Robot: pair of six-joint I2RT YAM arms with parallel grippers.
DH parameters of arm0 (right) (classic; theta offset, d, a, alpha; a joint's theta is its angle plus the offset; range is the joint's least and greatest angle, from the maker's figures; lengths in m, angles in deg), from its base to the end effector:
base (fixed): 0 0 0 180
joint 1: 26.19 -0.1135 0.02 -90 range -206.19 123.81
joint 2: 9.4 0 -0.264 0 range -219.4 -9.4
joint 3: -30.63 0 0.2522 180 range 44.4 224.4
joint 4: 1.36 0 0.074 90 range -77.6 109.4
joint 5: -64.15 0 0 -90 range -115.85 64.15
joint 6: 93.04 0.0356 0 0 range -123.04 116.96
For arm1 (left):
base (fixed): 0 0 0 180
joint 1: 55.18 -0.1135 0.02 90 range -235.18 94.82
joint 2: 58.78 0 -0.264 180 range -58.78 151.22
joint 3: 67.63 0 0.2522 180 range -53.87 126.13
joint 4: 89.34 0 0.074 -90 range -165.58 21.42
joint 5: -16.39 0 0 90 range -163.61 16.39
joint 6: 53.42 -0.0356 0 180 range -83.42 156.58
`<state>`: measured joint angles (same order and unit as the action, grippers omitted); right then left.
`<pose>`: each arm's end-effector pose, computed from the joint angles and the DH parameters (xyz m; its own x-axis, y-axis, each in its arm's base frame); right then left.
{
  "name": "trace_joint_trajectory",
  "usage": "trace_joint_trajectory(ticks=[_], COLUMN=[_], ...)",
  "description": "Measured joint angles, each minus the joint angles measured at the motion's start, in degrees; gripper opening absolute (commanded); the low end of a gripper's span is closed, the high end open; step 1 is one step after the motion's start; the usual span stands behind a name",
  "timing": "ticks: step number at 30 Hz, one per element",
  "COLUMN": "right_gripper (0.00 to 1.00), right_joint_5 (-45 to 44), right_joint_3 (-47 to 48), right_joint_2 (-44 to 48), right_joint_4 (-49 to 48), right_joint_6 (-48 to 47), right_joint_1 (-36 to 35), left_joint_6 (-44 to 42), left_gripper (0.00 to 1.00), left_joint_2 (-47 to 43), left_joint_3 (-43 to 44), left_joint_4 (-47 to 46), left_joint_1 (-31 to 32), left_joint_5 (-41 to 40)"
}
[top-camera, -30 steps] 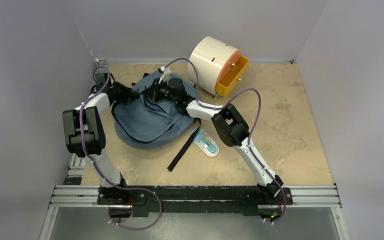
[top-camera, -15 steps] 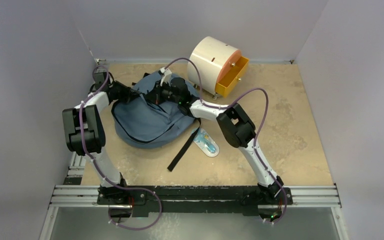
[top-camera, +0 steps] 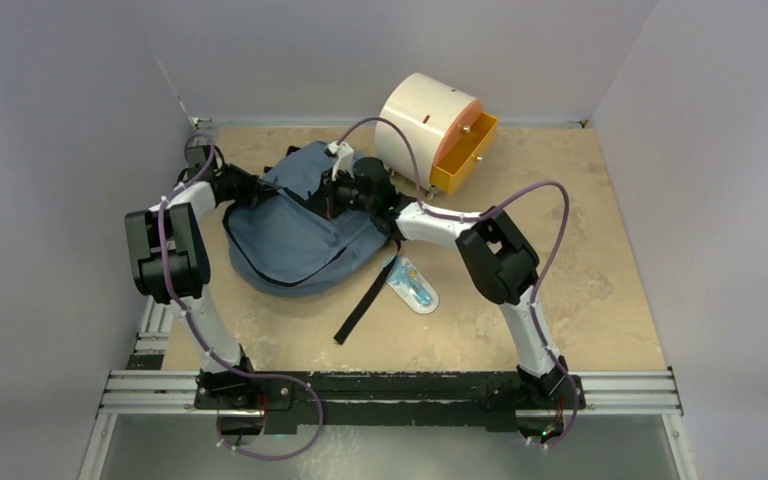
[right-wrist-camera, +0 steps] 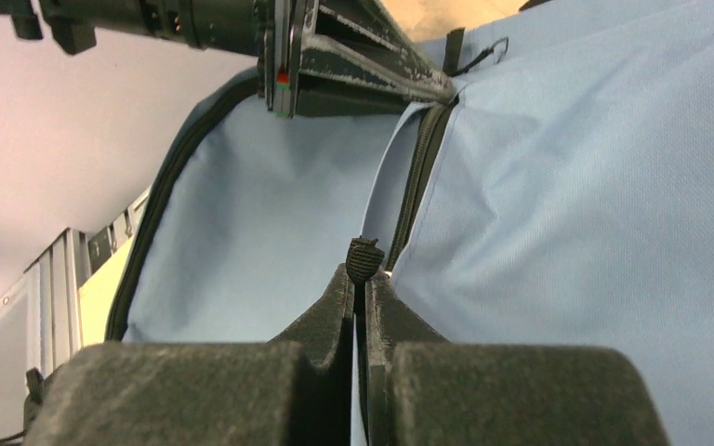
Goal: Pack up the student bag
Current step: Zip the student bag at the center of the board.
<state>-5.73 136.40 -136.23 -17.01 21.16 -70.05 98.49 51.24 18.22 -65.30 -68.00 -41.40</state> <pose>0.3669 0.3695 0.2241 -0.4299 0.1207 -0.8948 -0.7908 0.4279 0.4377 0.4039 0.0724 0.1807 -0.4822 -0.8753 0.0368 -0.5667 0.2796 -0.7750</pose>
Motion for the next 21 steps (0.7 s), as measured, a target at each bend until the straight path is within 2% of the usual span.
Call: trace_joint_trajectory(ticks=[21], right_gripper=[0.0], right_joint_5=[-3.3], right_joint_3=[-22.0], right_joint_2=[17.5], right_joint_4=[1.7], right_joint_6=[-3.8], right_joint_1=[0.0], left_joint_6=[-3.7], left_gripper=[0.0], left_joint_2=[1.6], left_joint_3=[1.4], left_joint_4=[0.2], left_joint_1=[-0.5], left_joint_5=[0.7])
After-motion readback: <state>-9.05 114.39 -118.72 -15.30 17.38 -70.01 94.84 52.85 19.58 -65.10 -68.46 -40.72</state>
